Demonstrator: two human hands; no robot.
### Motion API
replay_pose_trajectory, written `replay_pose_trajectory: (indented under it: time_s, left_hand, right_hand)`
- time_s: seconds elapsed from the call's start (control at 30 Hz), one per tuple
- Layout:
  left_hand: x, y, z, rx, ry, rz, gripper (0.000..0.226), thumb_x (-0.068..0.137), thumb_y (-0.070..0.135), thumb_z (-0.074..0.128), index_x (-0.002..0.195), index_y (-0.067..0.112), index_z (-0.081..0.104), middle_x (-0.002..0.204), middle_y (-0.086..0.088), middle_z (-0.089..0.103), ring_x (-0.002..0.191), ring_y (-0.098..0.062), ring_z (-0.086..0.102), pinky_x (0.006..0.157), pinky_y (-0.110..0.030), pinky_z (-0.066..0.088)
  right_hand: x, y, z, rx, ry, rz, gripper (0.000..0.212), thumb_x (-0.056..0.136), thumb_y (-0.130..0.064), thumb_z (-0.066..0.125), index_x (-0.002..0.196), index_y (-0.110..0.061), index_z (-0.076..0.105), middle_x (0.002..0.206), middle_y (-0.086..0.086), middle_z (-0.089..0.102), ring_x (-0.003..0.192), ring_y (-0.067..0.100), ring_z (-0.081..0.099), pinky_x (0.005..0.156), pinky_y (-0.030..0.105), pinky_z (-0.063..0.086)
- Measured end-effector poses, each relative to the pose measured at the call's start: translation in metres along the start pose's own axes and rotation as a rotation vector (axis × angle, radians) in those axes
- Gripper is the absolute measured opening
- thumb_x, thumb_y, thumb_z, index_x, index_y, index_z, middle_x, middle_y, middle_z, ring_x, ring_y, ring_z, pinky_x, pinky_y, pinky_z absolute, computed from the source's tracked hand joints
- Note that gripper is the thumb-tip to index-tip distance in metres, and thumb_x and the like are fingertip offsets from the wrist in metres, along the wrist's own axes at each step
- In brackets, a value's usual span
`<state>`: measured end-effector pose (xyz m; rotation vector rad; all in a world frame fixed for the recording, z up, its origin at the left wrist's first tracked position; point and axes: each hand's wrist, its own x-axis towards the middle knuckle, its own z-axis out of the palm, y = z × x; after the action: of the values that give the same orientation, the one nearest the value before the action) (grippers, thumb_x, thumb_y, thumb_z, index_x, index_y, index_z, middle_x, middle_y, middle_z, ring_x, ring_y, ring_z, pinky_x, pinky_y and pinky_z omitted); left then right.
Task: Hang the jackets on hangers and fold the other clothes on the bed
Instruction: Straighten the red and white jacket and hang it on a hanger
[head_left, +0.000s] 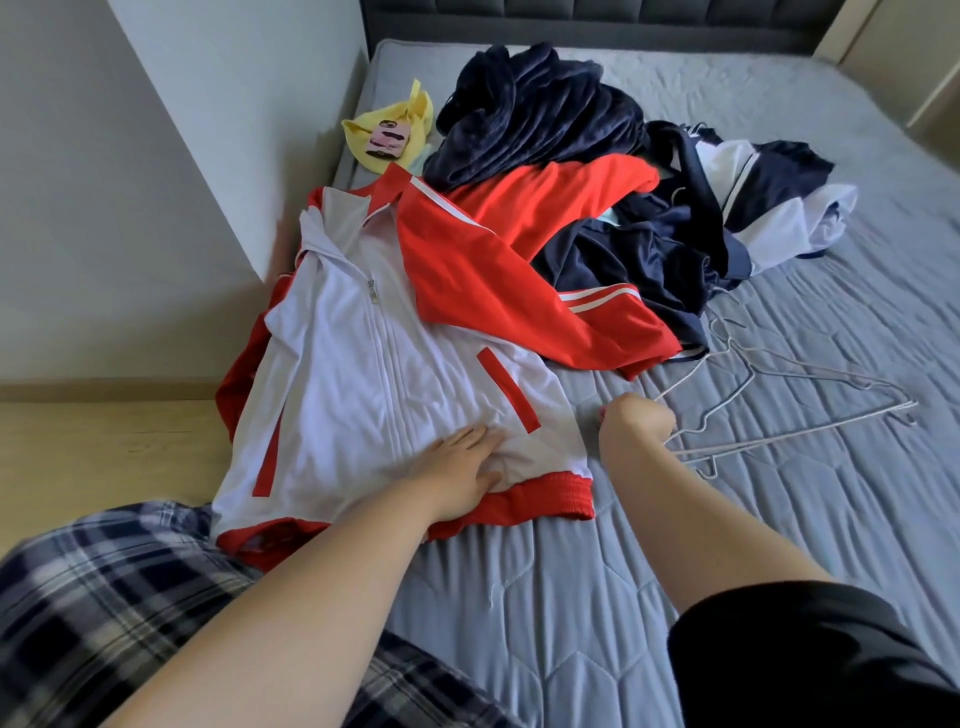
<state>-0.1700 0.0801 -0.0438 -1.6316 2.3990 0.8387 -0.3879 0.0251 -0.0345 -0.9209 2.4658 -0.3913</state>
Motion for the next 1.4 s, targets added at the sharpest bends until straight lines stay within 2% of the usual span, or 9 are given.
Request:
replay_pose_trajectory:
  time_s: [0.17, 0.27, 0.47, 0.6, 0.77, 0.87, 0.97, 1.23, 1.4]
  left_hand:
    - [-0.007, -0.020, -0.002, 0.168, 0.074, -0.019, 0.062, 0.100, 0.039, 0.035, 0.153, 0.026, 0.006, 0.161, -0.002, 0.002, 0.148, -0.017, -0.001, 0.119, -0.033, 0.002]
    - [-0.018, -0.042, 0.000, 0.232, 0.092, -0.080, 0.063, 0.100, 0.039, 0.035, 0.153, 0.029, 0.002, 0.160, 0.001, -0.009, 0.147, -0.017, -0.011, 0.117, -0.040, -0.002]
    - [-0.036, -0.083, -0.010, 0.042, 0.163, -0.269, 0.069, 0.099, 0.046, 0.037, 0.153, 0.024, 0.000, 0.161, -0.003, -0.004, 0.148, -0.020, -0.004, 0.118, -0.038, 0.007]
    - [-0.042, -0.094, -0.025, -0.591, 0.286, -0.325, 0.064, 0.097, 0.022, 0.051, 0.151, 0.021, 0.018, 0.154, -0.004, 0.028, 0.139, -0.018, 0.031, 0.104, -0.023, 0.026]
    - [-0.048, -0.108, -0.052, -1.252, 0.562, -0.564, 0.054, 0.095, 0.017, 0.049, 0.146, 0.021, 0.032, 0.118, -0.006, 0.062, 0.104, -0.024, 0.062, 0.089, -0.036, 0.049]
    - [-0.054, -0.113, -0.056, -1.581, 0.591, -0.607, 0.048, 0.098, 0.016, 0.041, 0.146, 0.018, 0.031, 0.111, -0.007, 0.061, 0.091, -0.023, 0.063, 0.075, -0.034, 0.046]
    - [-0.055, -0.121, -0.058, -1.760, 0.589, -0.594, 0.045, 0.102, 0.020, 0.037, 0.145, 0.014, 0.030, 0.118, -0.010, 0.057, 0.103, -0.026, 0.058, 0.087, -0.037, 0.042]
    - [-0.048, -0.119, -0.067, -1.789, 0.552, -0.620, 0.040, 0.101, 0.016, 0.037, 0.140, 0.016, 0.036, 0.121, -0.011, 0.057, 0.105, -0.025, 0.057, 0.078, -0.032, 0.041]
    - [-0.037, -0.123, -0.073, -1.770, 0.516, -0.636, 0.038, 0.100, 0.017, 0.039, 0.137, 0.014, 0.041, 0.112, -0.007, 0.057, 0.100, -0.021, 0.058, 0.073, -0.031, 0.042]
  right_hand:
    - [-0.028, -0.039, -0.001, 1.270, 0.068, 0.325, 0.025, 0.095, -0.007, 0.041, 0.113, -0.009, 0.057, 0.088, -0.004, 0.055, 0.089, 0.017, 0.052, 0.069, 0.024, 0.039]
    - [-0.049, -0.058, 0.003, 0.888, 0.160, 0.060, 0.019, 0.096, -0.004, 0.038, 0.105, -0.011, 0.053, 0.088, -0.002, 0.053, 0.084, 0.016, 0.050, 0.071, 0.026, 0.039]
    - [-0.088, -0.089, 0.022, 0.736, 0.095, -0.458, 0.017, 0.090, -0.006, 0.040, 0.083, -0.015, 0.052, 0.069, -0.009, 0.052, 0.066, 0.011, 0.048, 0.058, 0.028, 0.036]
    - [-0.100, -0.111, 0.026, 0.772, 0.152, -0.624, 0.026, 0.092, -0.025, 0.051, 0.067, -0.017, 0.049, 0.058, -0.003, 0.053, 0.055, 0.012, 0.050, 0.055, 0.029, 0.039]
    - [-0.078, -0.111, 0.027, 0.764, 0.195, -0.477, 0.032, 0.086, -0.009, 0.047, 0.056, -0.020, 0.041, 0.057, -0.003, 0.043, 0.056, 0.014, 0.037, 0.058, 0.033, 0.029]
    - [-0.053, -0.086, 0.035, 0.259, 0.070, -0.471, 0.027, 0.083, 0.000, 0.044, 0.089, -0.012, 0.067, 0.095, 0.016, 0.058, 0.093, 0.033, 0.051, 0.077, 0.039, 0.041]
    - [-0.042, -0.070, 0.044, -0.113, -0.035, -0.449, 0.036, 0.089, -0.010, 0.045, 0.123, -0.006, 0.056, 0.129, 0.020, 0.048, 0.121, 0.037, 0.040, 0.100, 0.040, 0.034]
    - [-0.062, -0.106, 0.085, -0.186, -0.072, -0.634, 0.105, 0.073, -0.054, 0.070, 0.151, -0.016, 0.010, 0.148, 0.012, 0.026, 0.138, 0.033, 0.023, 0.113, 0.045, 0.017]
    - [-0.060, -0.118, 0.096, -0.220, 0.049, -0.698, 0.115, 0.064, -0.054, 0.076, 0.151, -0.024, 0.007, 0.134, 0.013, 0.035, 0.122, 0.034, 0.035, 0.105, 0.045, 0.029]
